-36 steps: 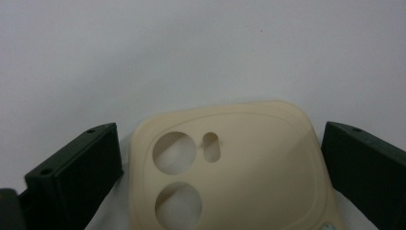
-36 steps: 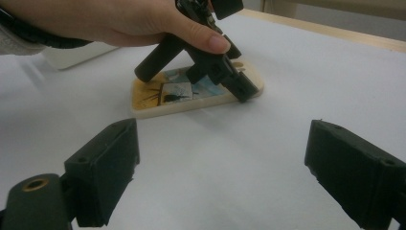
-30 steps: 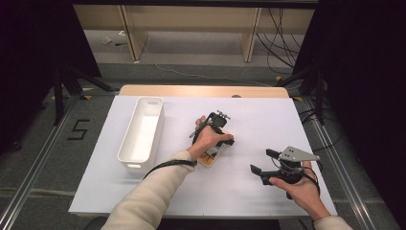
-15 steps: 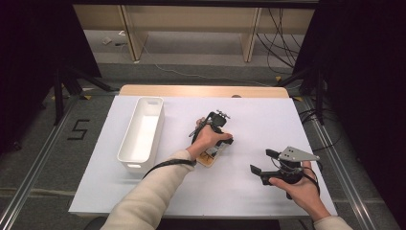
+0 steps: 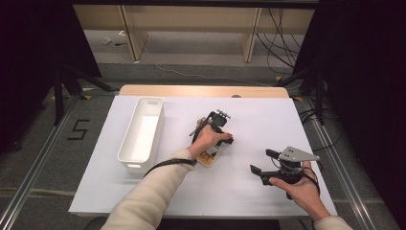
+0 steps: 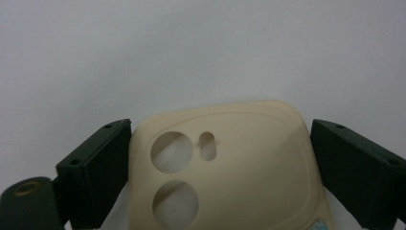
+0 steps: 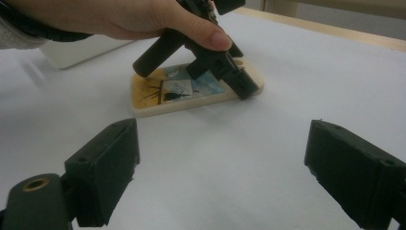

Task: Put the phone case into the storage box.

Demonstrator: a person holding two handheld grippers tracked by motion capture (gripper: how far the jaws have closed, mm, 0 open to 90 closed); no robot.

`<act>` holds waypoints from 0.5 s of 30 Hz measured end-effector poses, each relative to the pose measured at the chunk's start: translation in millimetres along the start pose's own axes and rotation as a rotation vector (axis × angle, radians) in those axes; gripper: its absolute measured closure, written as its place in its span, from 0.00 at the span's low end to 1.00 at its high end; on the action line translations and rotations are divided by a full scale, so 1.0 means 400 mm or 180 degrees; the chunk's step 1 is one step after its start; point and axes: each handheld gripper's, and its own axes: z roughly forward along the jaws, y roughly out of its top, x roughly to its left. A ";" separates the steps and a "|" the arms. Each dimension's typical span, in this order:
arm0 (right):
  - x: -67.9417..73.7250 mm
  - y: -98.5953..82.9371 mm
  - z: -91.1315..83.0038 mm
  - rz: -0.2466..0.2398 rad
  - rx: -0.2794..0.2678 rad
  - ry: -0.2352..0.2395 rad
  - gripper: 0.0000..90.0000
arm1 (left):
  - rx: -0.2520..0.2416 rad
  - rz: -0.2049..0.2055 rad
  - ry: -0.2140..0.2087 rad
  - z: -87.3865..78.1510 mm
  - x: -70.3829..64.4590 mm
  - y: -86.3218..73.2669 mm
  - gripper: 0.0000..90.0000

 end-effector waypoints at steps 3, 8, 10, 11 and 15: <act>0.000 0.000 0.000 0.0002 -0.0003 -0.0001 0.14 | 0.0009 -0.0010 0.0008 0.000 -0.001 0.001 0.11; 0.000 0.000 0.000 0.0004 -0.0003 -0.0003 0.14 | 0.0002 -0.0020 0.0017 -0.001 -0.003 0.001 0.12; 0.000 0.000 -0.001 0.0005 -0.0004 -0.0001 0.14 | 0.0004 -0.0024 0.0022 -0.002 -0.004 0.001 0.12; 0.000 0.000 -0.001 0.0006 -0.0004 -0.0002 0.14 | 0.0008 -0.0025 0.0025 -0.002 -0.004 0.001 0.12; -0.001 0.000 -0.001 0.0004 -0.0010 -0.0004 0.14 | -0.0013 -0.0023 0.0030 -0.003 -0.004 0.001 0.12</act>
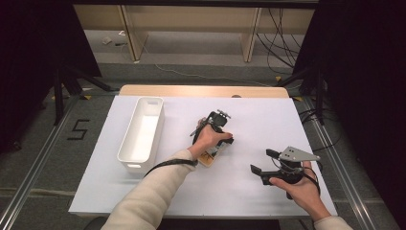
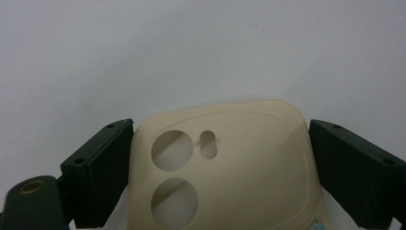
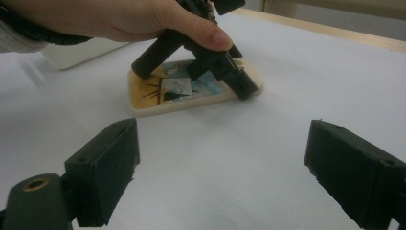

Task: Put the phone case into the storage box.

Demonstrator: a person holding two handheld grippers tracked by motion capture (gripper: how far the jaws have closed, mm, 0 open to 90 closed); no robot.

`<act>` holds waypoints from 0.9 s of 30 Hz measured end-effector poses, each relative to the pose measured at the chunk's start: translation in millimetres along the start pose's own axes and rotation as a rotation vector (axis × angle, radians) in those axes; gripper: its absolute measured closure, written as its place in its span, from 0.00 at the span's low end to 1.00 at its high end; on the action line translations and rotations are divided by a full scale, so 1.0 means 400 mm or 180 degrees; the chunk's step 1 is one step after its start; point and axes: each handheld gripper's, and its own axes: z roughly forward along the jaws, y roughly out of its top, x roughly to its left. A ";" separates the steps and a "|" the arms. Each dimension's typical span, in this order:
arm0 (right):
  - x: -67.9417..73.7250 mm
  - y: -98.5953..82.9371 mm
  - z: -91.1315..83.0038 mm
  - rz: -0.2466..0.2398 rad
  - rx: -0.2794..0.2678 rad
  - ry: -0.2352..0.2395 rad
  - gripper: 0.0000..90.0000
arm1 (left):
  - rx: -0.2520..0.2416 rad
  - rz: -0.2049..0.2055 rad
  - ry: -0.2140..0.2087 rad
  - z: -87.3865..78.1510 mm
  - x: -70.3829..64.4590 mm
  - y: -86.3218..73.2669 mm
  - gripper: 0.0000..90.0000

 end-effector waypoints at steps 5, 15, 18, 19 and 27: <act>-0.001 0.000 -0.001 -0.0001 0.0000 0.0000 0.14 | -0.0073 -0.0010 0.0042 -0.011 0.003 0.002 0.12; 0.000 0.000 0.000 -0.0001 -0.0004 -0.0004 0.14 | -0.0335 -0.0029 0.0075 -0.051 0.005 0.011 0.12; 0.000 0.000 0.000 -0.0001 -0.0004 -0.0003 0.14 | -0.0404 -0.0054 0.0096 -0.065 0.007 0.014 0.12; 0.000 0.000 0.000 -0.0002 -0.0004 -0.0004 0.14 | -0.0425 -0.0051 0.0098 -0.069 0.008 0.014 0.12; 0.000 0.000 0.000 0.0000 -0.0005 -0.0005 0.14 | -0.0638 -0.0116 0.0128 -0.103 0.011 0.020 0.12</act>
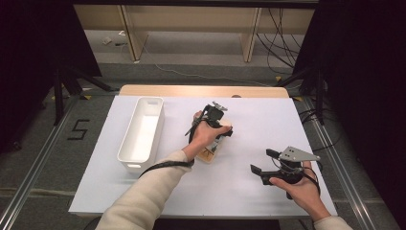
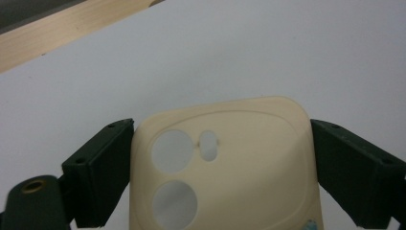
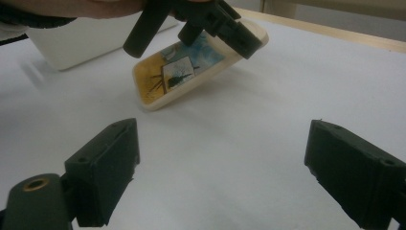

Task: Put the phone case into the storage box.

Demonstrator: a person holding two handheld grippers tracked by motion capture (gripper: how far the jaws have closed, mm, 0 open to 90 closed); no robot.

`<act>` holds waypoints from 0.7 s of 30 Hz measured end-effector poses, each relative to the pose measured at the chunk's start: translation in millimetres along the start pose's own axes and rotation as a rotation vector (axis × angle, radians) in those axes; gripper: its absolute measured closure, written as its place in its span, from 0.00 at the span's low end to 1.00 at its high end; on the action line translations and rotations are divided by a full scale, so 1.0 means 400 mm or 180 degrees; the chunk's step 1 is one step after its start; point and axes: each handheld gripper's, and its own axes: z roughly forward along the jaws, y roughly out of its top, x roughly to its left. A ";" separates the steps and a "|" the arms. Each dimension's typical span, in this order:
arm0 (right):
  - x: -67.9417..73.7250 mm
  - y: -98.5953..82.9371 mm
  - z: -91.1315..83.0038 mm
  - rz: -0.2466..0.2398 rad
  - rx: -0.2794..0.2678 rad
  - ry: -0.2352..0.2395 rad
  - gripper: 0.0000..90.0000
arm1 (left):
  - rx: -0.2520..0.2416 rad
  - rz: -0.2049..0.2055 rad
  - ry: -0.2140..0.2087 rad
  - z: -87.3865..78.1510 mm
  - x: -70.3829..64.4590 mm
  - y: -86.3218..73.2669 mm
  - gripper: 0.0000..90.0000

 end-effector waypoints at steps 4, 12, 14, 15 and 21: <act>0.000 0.000 0.000 0.0000 0.0001 -0.0004 0.14 | -0.0065 0.0012 0.0009 -0.012 0.001 0.004 0.12; 0.001 0.000 0.000 -0.0002 -0.0004 -0.0006 0.14 | -0.0188 0.0030 0.0047 -0.037 0.002 0.009 0.12; 0.001 0.000 0.000 -0.0001 -0.0002 -0.0007 0.14 | -0.0211 0.0033 0.0049 -0.042 0.002 0.011 0.12; 0.001 0.000 0.000 -0.0001 -0.0001 -0.0007 0.14 | -0.0211 0.0033 0.0049 -0.042 0.002 0.011 0.12; 0.001 0.000 0.000 -0.0001 -0.0001 -0.0007 0.14 | -0.0275 0.0038 0.0090 -0.057 0.004 0.015 0.12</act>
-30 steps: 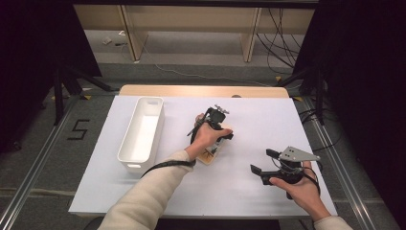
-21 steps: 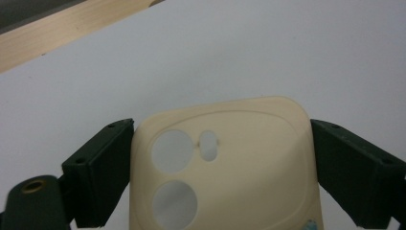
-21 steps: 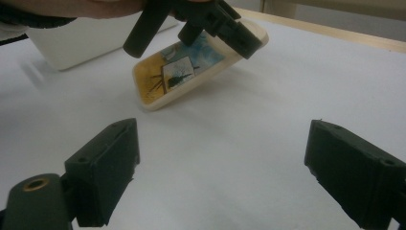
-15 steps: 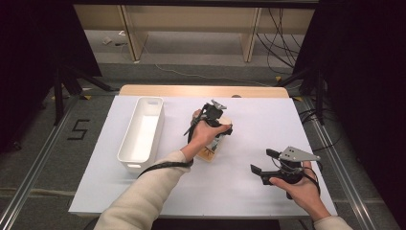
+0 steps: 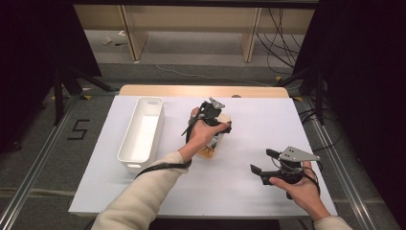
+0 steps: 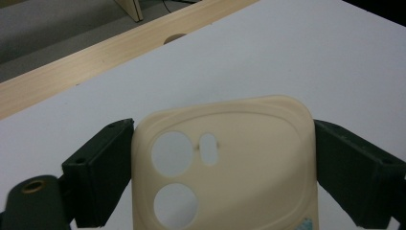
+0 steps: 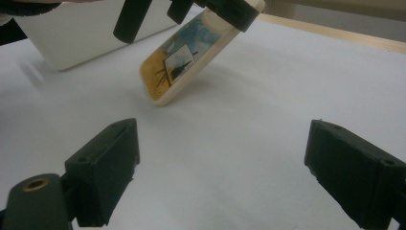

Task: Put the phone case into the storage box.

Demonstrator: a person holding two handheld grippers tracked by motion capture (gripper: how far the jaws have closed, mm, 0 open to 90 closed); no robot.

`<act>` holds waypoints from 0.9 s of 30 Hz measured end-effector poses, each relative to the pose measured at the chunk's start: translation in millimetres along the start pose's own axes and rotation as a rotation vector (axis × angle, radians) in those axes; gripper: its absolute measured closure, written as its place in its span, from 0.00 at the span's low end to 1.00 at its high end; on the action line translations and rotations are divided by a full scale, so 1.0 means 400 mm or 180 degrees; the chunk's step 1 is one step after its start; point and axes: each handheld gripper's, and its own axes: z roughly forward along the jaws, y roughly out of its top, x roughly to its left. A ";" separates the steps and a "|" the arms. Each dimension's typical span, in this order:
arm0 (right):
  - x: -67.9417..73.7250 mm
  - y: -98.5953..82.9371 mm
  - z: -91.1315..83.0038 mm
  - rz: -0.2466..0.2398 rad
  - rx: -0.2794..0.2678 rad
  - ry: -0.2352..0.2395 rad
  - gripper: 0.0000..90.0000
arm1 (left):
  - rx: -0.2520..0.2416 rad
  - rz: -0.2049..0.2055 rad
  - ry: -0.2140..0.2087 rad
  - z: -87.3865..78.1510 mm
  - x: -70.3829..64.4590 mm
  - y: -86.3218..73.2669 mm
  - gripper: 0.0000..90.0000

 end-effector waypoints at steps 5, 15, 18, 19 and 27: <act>0.000 0.000 0.000 -0.0001 -0.0001 -0.0001 0.14 | -0.0065 0.0001 0.0026 -0.011 0.004 0.006 0.12; 0.000 0.000 0.000 -0.0001 0.0000 -0.0002 0.14 | -0.0162 0.0002 0.0084 -0.033 0.013 0.018 0.13; 0.000 0.000 0.000 0.0001 0.0000 -0.0004 0.14 | -0.0209 0.0003 0.0101 -0.042 0.016 0.023 0.13; 0.000 0.000 0.000 0.0001 0.0000 -0.0004 0.14 | -0.0219 0.0004 0.0110 -0.044 0.017 0.024 0.13; -0.001 0.000 0.000 -0.0006 -0.0005 -0.0009 0.14 | -0.0266 -0.0005 0.0135 -0.060 0.025 0.032 0.13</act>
